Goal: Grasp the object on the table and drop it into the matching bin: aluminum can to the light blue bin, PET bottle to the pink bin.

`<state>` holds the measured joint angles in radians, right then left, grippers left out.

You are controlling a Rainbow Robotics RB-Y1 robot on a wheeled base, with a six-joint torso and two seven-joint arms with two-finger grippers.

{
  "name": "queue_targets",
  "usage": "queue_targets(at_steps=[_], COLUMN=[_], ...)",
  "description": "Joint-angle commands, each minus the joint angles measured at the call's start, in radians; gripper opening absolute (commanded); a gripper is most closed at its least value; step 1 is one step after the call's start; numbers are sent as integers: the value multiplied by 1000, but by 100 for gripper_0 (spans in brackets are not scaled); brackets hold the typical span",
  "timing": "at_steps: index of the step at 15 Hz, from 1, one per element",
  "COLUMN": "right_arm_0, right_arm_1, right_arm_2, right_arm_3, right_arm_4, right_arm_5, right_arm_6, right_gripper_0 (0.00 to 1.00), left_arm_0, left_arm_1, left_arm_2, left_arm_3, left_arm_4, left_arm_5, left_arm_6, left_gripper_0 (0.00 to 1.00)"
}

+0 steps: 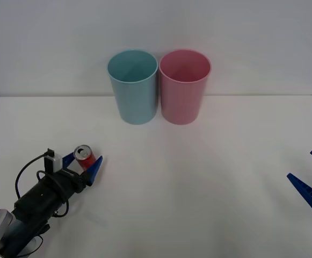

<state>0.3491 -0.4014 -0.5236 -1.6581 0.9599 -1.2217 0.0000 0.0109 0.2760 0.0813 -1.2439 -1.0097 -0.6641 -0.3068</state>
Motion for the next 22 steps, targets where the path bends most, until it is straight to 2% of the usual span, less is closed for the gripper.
queue_targets(at_steps=[1, 10, 16, 22], right_arm_0=[0, 0, 0, 0], right_arm_1=[0, 0, 0, 0], right_arm_2=[0, 0, 0, 0], right_arm_3=[0, 0, 0, 0], right_arm_4=[0, 0, 0, 0], right_arm_5=[0, 0, 0, 0], right_arm_6=[0, 0, 0, 0], right_gripper_0=[100, 100, 100, 100], left_arm_0=[1, 1, 4, 0], left_arm_1=[0, 6, 17, 39], left_arm_2=[0, 12, 38, 107], left_arm_3=[0, -11, -154, -350], left_arm_4=[-1, -3, 16, -55], left_arm_5=[0, 0, 0, 1], left_arm_6=[-6, -8, 31, 310], left_gripper_0=[0, 0, 0, 0])
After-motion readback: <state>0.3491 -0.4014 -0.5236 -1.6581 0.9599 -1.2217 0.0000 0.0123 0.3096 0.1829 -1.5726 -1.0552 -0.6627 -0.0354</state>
